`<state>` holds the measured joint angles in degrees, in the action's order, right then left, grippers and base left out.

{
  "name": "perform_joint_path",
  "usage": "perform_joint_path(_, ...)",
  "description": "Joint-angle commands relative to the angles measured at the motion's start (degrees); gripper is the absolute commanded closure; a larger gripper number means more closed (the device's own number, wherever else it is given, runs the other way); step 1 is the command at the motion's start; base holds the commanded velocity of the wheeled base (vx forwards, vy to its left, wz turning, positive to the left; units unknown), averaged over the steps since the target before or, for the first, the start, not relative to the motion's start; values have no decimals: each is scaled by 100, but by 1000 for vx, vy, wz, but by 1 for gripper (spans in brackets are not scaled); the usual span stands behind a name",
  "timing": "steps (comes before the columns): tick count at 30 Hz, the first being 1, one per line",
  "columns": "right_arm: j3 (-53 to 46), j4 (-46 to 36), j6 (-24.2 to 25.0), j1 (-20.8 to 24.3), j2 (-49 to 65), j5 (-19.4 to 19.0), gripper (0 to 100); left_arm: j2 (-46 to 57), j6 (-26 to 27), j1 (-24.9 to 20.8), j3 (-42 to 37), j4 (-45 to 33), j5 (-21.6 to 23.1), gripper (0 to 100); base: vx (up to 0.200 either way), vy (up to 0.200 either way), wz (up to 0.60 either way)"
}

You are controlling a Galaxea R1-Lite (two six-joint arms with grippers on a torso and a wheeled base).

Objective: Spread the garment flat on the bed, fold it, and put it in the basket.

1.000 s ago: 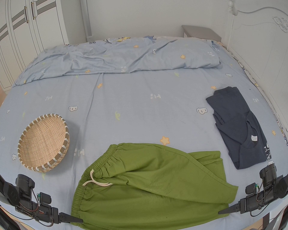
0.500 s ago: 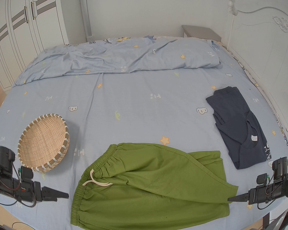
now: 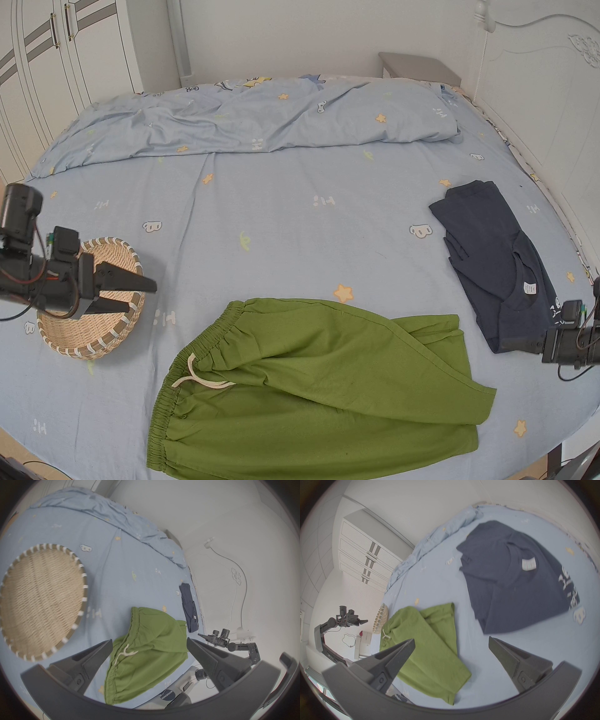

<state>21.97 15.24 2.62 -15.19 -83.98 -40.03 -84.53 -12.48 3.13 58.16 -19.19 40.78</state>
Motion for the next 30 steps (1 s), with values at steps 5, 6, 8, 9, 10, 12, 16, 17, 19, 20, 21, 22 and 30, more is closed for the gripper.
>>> perform_joint_path(5,1020,-715,37,183,66,40,0,-2683,-360,-779,1637,56,-61,0,0,0,0)
perform_joint_path(6,976,-706,37,245,66,40,0,-2762,-360,-788,1699,56,-61,0,0,0,0)
perform_joint_path(8,932,-715,37,341,75,40,0,-2973,-360,-823,1760,73,-52,0,0,0,0)
perform_joint_path(9,923,-715,46,350,75,40,0,-3043,-351,-849,1795,73,-52,0,0,0,0)
perform_joint_path(10,923,-715,46,350,75,40,0,-3043,-351,-849,1795,73,-52,0,0,0,0)
perform_joint_path(12,897,-715,46,447,84,48,0,-3298,-360,-955,1909,64,-105,0,0,0,0)
perform_joint_path(16,853,-706,46,491,92,48,0,-3579,-360,-1008,2033,73,-149,0,0,0,0)
perform_joint_path(17,853,-715,46,499,92,48,0,-3641,-360,-1025,2059,73,-149,0,0,0,0)
perform_joint_path(19,844,-706,54,535,92,48,0,-3746,-369,-1078,2120,73,-149,0,0,0,0)
perform_joint_path(20,844,-715,54,535,92,48,0,-3773,-360,-1113,2129,82,-149,0,0,0,0)
perform_joint_path(21,844,-715,54,543,92,48,0,-3799,-360,-1139,2129,99,-158,0,0,0,0)
perform_joint_path(22,835,-715,54,561,92,48,0,-3808,-360,-1157,2138,108,-158,0,0,0,0)
perform_joint_path(30,765,-706,54,675,84,57,0,-3896,-378,-1227,2164,363,-167,0,0,0,0)
